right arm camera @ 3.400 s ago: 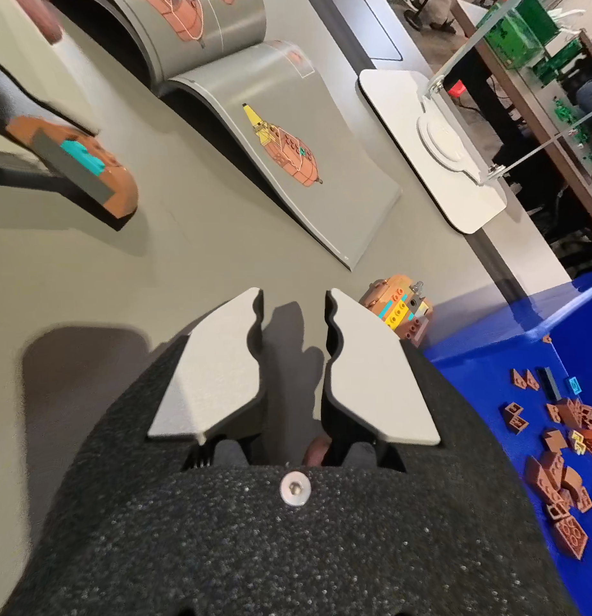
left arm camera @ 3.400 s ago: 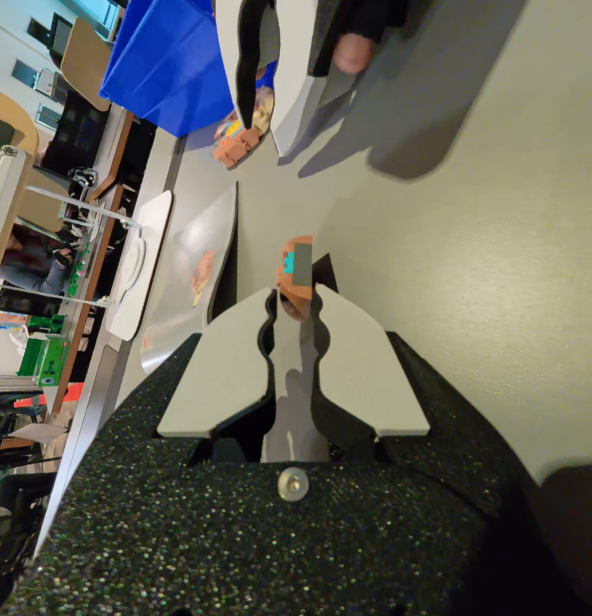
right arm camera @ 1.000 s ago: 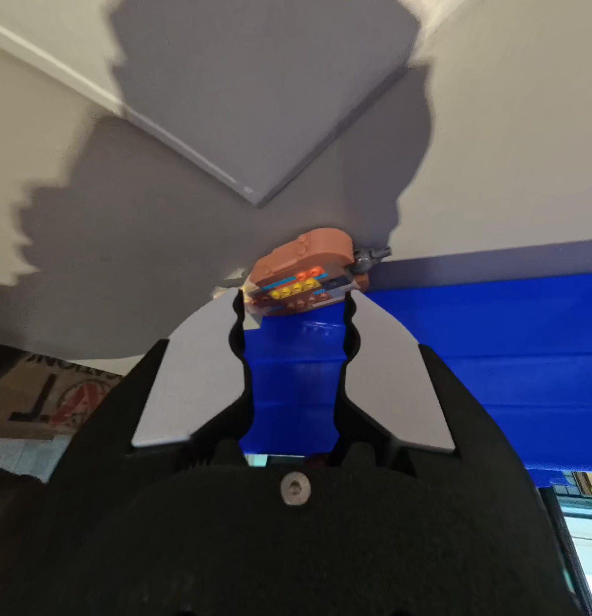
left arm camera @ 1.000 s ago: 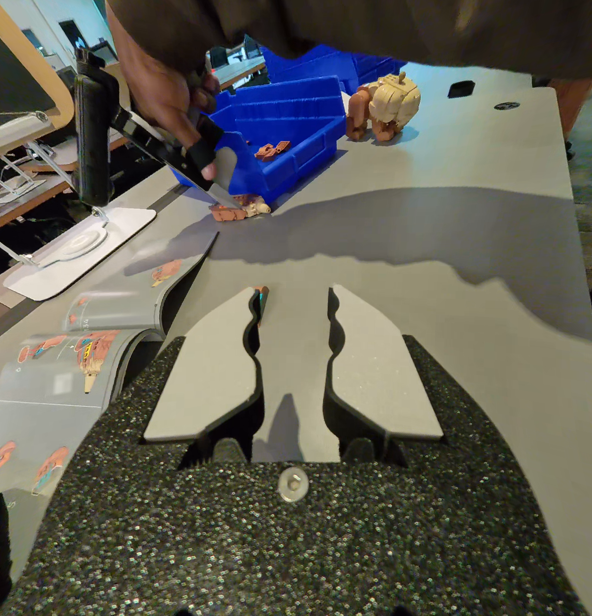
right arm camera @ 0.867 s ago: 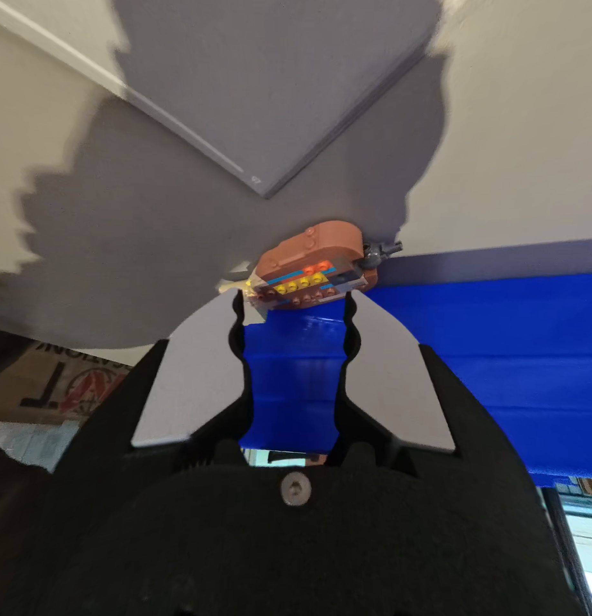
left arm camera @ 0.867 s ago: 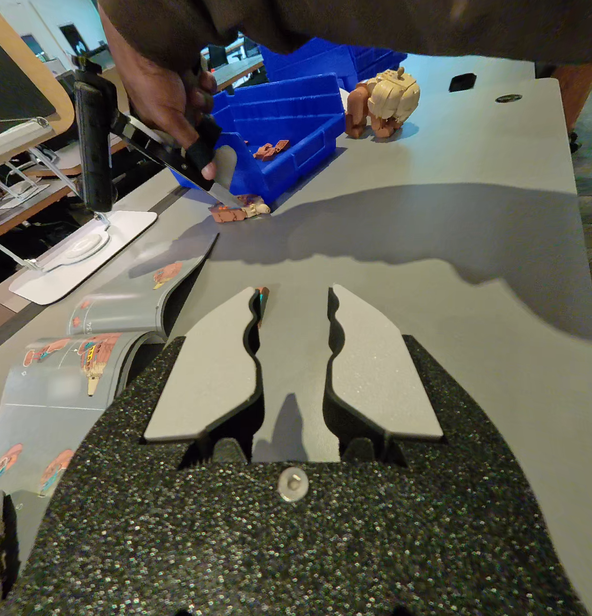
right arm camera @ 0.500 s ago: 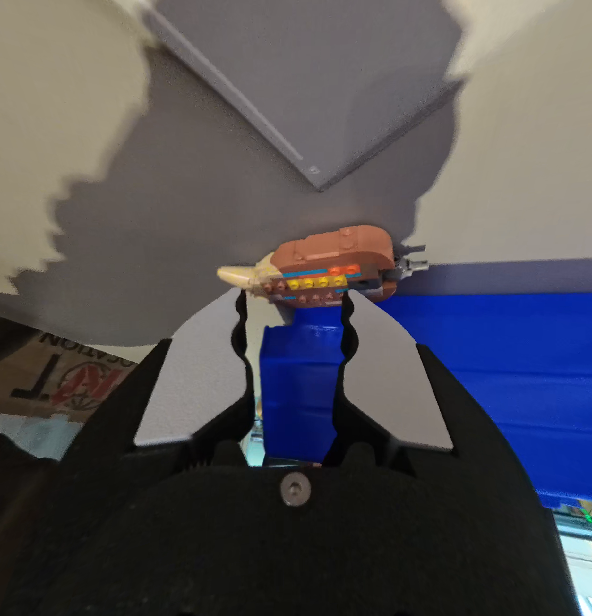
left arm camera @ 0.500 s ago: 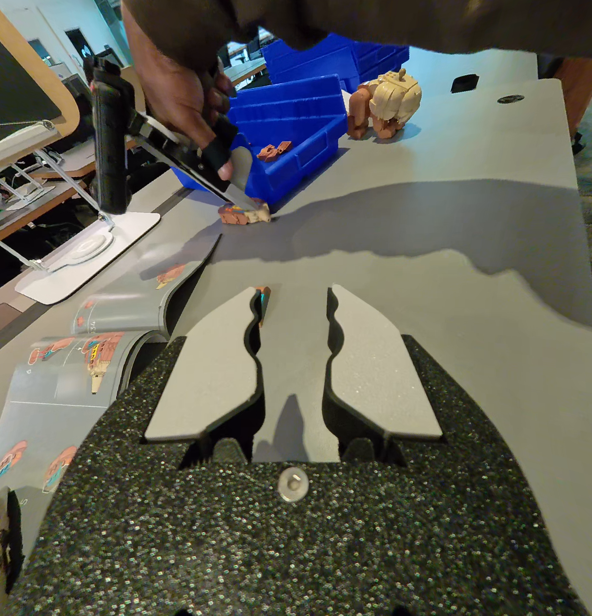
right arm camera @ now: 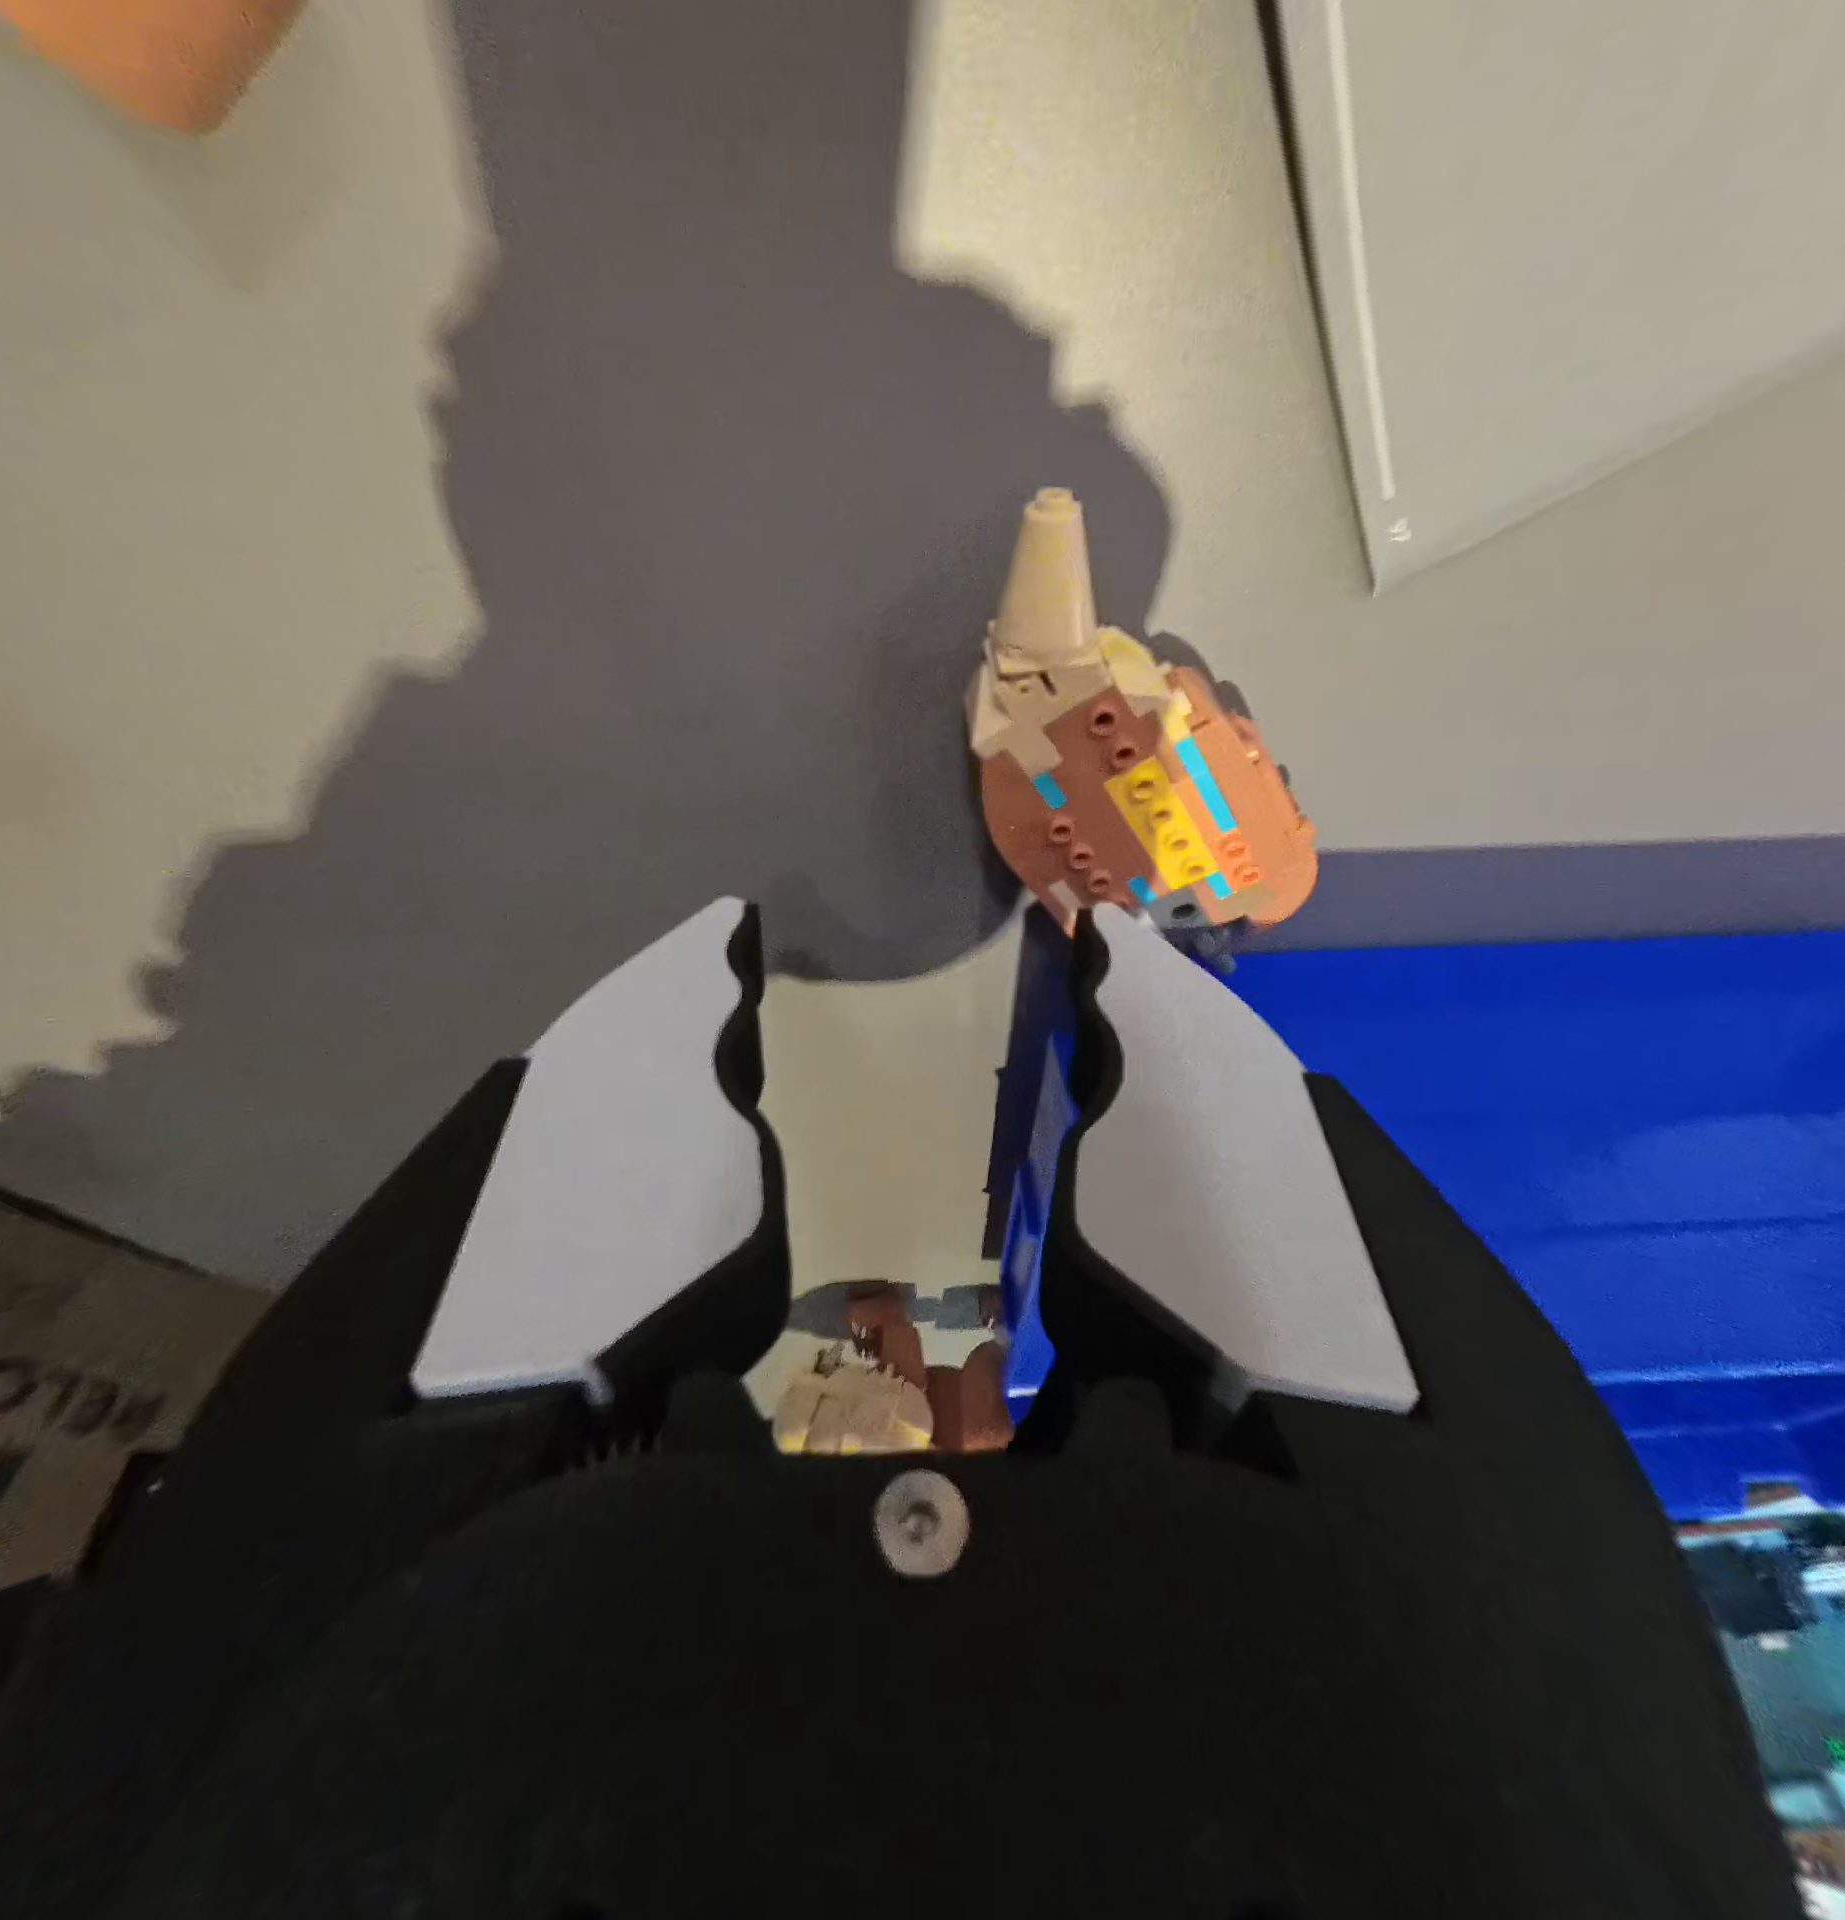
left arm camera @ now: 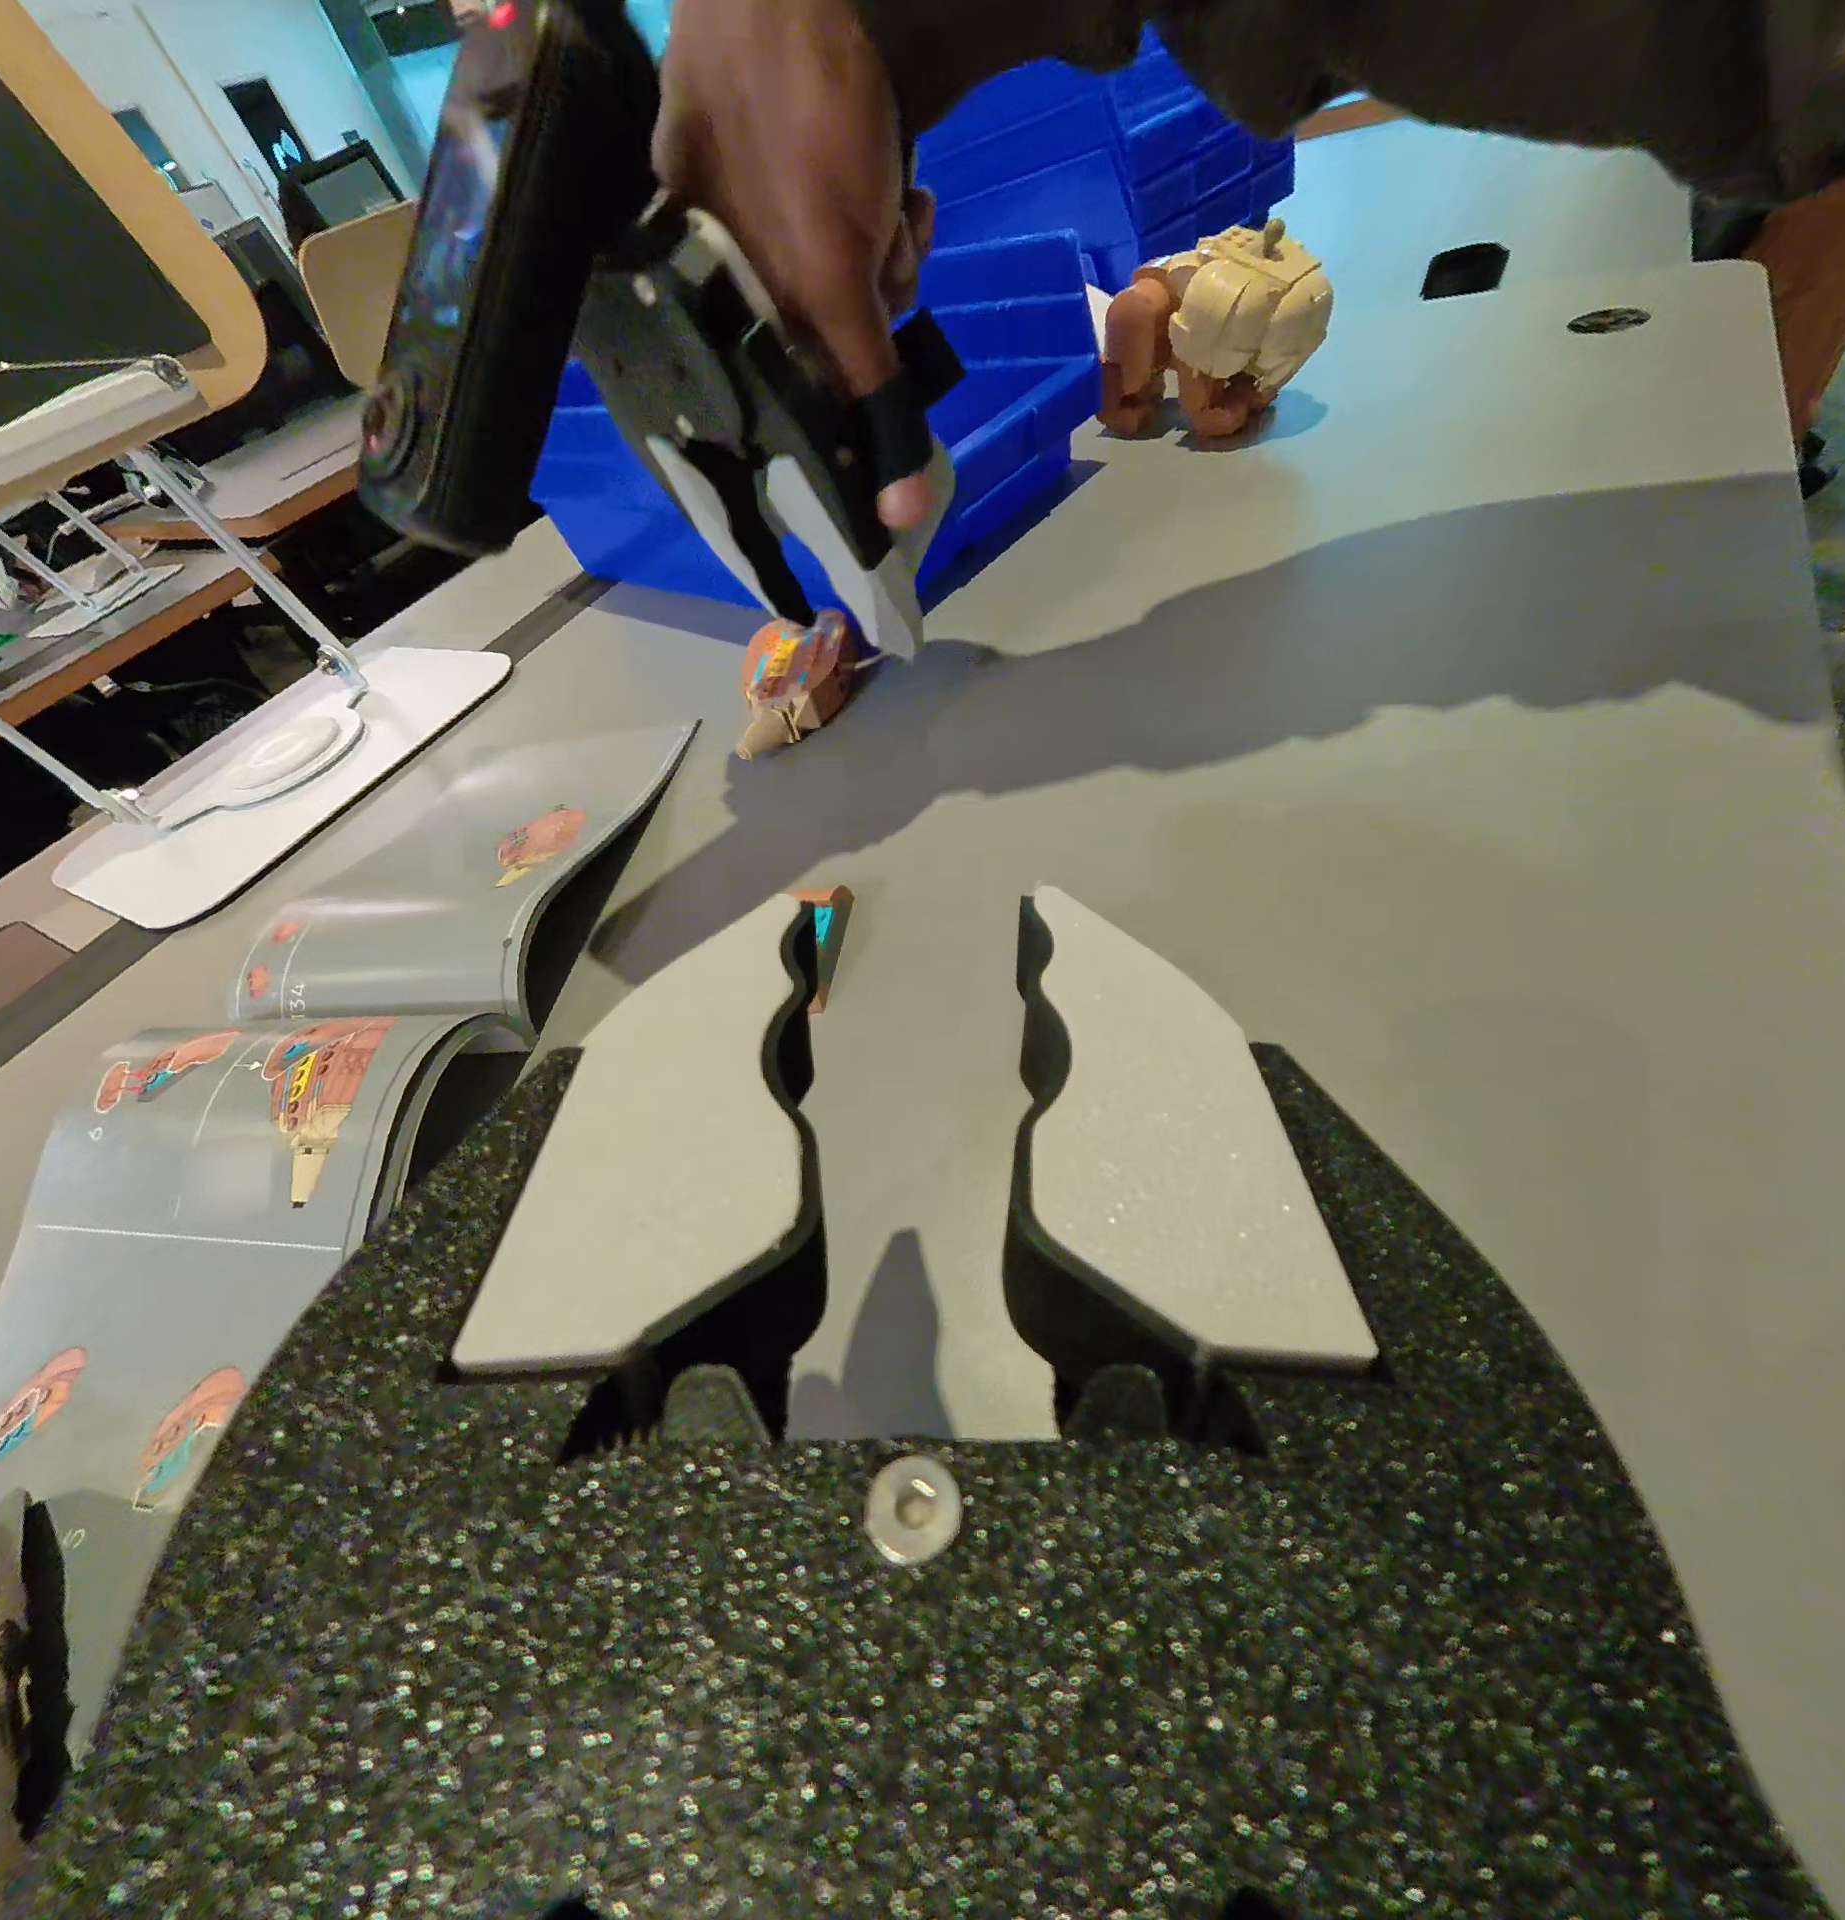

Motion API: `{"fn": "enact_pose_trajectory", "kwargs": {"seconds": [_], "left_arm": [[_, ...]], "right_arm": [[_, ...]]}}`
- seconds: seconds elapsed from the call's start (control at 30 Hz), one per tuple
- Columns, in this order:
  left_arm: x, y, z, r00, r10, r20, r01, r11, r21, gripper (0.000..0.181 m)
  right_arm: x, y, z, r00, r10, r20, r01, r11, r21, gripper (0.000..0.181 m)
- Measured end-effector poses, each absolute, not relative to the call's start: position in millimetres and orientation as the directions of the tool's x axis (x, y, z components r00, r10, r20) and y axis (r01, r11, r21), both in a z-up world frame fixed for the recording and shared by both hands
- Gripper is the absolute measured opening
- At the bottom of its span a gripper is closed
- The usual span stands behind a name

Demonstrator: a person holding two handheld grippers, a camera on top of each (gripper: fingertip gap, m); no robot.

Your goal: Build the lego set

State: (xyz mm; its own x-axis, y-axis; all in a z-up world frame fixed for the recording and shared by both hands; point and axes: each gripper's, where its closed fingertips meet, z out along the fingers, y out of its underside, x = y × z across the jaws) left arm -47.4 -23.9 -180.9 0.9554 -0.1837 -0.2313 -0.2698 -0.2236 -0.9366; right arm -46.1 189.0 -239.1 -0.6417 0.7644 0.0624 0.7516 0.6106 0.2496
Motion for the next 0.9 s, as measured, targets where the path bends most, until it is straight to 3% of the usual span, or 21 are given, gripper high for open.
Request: {"fn": "enact_pose_trajectory", "kwargs": {"seconds": [0.13, 0.3, 0.4, 0.57, 0.73, 0.9], "left_arm": [[-49, -22, -182, 0.959, -0.181, -0.220, -0.258, -0.228, -0.939, 0.037], [-52, -21, -185, 0.961, -0.165, -0.221, -0.256, -0.237, -0.937, 0.037], [-54, -21, -185, 0.964, -0.152, -0.217, -0.248, -0.231, -0.941, 0.037], [-57, -20, -186, 0.967, -0.139, -0.213, -0.240, -0.228, -0.944, 0.037], [-56, -19, -188, 0.964, -0.144, -0.223, -0.252, -0.234, -0.939, 0.036], [-56, -18, -190, 0.963, -0.148, -0.227, -0.258, -0.241, -0.936, 0.036]], "right_arm": [[-47, 197, -230, -0.747, 0.654, 0.124, 0.662, 0.713, 0.229, 0.056], [-55, 198, -223, -0.820, 0.570, 0.060, 0.569, 0.797, 0.203, 0.052], [-64, 202, -218, -0.865, 0.498, 0.059, 0.496, 0.833, 0.244, 0.062], [-79, 201, -219, -0.926, 0.372, 0.057, 0.372, 0.881, 0.291, 0.063], [-80, 222, -238, -0.964, 0.261, 0.051, 0.254, 0.848, 0.465, 0.064], [-78, 225, -253, -0.974, 0.222, 0.046, 0.214, 0.838, 0.502, 0.062]]}}
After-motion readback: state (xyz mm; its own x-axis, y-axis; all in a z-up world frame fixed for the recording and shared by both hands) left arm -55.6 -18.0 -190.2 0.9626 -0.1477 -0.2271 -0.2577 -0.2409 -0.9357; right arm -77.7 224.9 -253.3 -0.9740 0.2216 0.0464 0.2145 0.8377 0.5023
